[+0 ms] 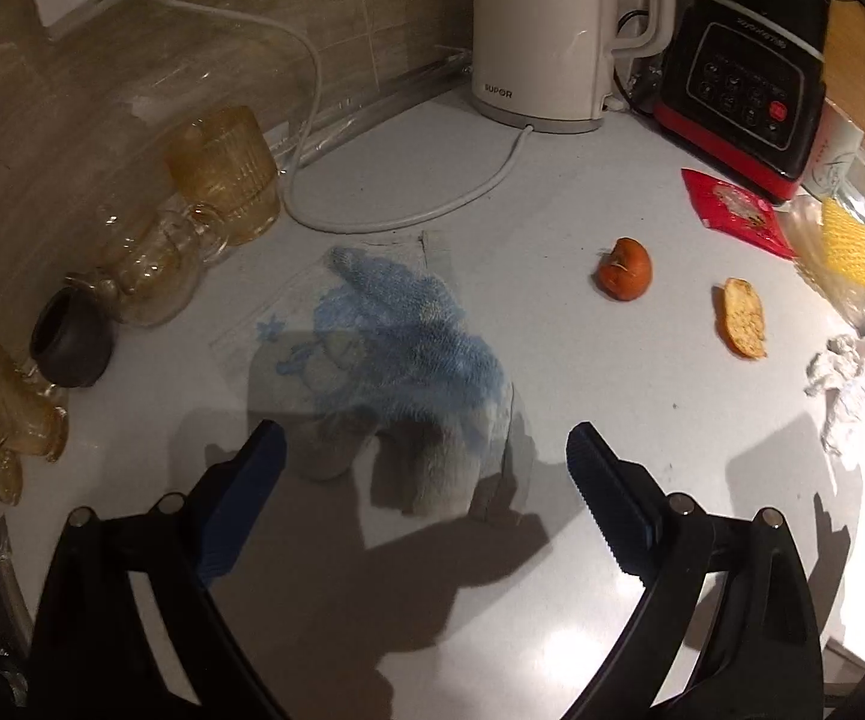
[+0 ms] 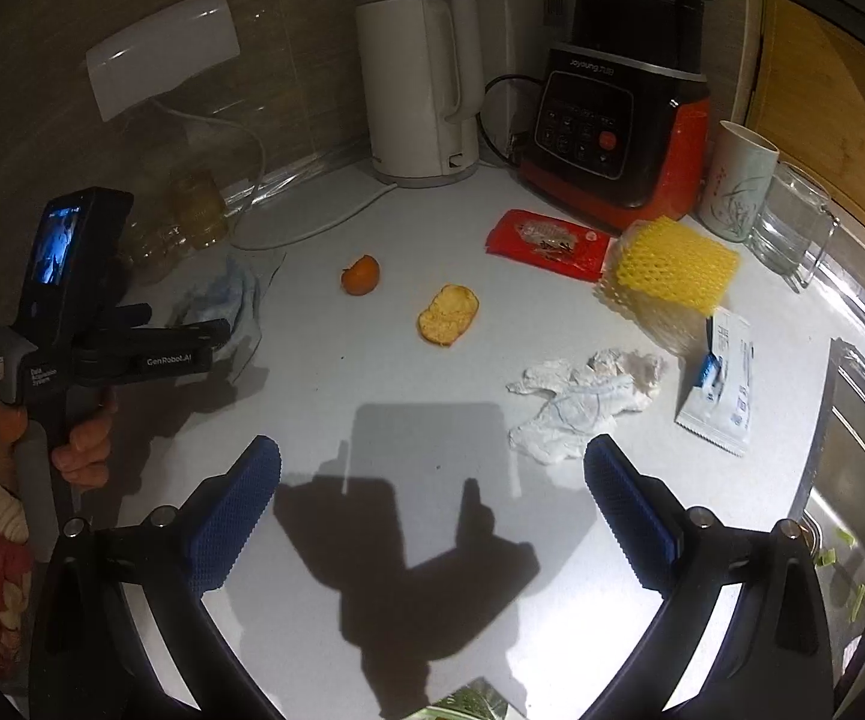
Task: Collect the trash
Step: 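Move both open tools back over the counter toward the remaining trash, then grasp the blue cloth with the left tool while the right tool grasps the bread crust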
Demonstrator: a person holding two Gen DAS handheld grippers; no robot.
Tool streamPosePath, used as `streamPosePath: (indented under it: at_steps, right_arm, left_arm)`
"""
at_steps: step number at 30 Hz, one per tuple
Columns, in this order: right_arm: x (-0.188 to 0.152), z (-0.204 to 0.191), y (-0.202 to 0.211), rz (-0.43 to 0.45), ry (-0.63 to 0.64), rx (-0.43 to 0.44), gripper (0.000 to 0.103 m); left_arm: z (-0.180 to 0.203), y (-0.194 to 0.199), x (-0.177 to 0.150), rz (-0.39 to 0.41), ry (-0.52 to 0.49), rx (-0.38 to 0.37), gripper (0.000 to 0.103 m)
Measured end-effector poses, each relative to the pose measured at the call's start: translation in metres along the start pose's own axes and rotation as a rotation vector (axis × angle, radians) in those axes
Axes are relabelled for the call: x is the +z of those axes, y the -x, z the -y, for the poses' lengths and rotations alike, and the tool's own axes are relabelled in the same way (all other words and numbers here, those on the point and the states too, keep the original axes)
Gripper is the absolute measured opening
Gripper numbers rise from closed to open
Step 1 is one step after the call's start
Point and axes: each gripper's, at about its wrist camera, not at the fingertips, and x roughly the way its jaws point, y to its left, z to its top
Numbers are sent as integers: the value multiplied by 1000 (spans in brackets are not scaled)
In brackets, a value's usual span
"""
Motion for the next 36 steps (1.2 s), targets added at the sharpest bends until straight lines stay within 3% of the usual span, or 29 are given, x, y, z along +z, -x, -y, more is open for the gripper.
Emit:
streamPosePath:
  at_steps: [6,8,11,12,14,16,18,29,36]
  right_arm:
    - [23,0,-34,-8,-6,22,100]
    - [28,1,-43,-9,-9,21,101]
    - [34,3,-54,-9,-12,18,100]
    - [35,4,-57,-8,-13,17,100]
    - [39,5,-66,-14,-12,10,101]
    - [43,6,-76,-22,-12,-1,100]
    - [47,8,-88,-33,-12,-8,101]
    - [66,11,-154,-105,-66,-105,99]
    - [67,12,-175,-150,-95,-148,71]
  left_arm:
    - [9,-21,6,-16,3,0,90]
    - [13,-27,7,-21,-9,7,84]
    - [14,-37,8,-45,-22,14,70]
    - [14,-41,7,-58,-18,19,59]
    - [12,-43,8,-57,-3,23,49]
    - [10,-45,10,-58,7,50,25]
    - [8,-47,12,-61,14,68,18]
    - [-2,-8,6,14,70,-11,15]
    - [0,2,-4,18,89,-38,15]
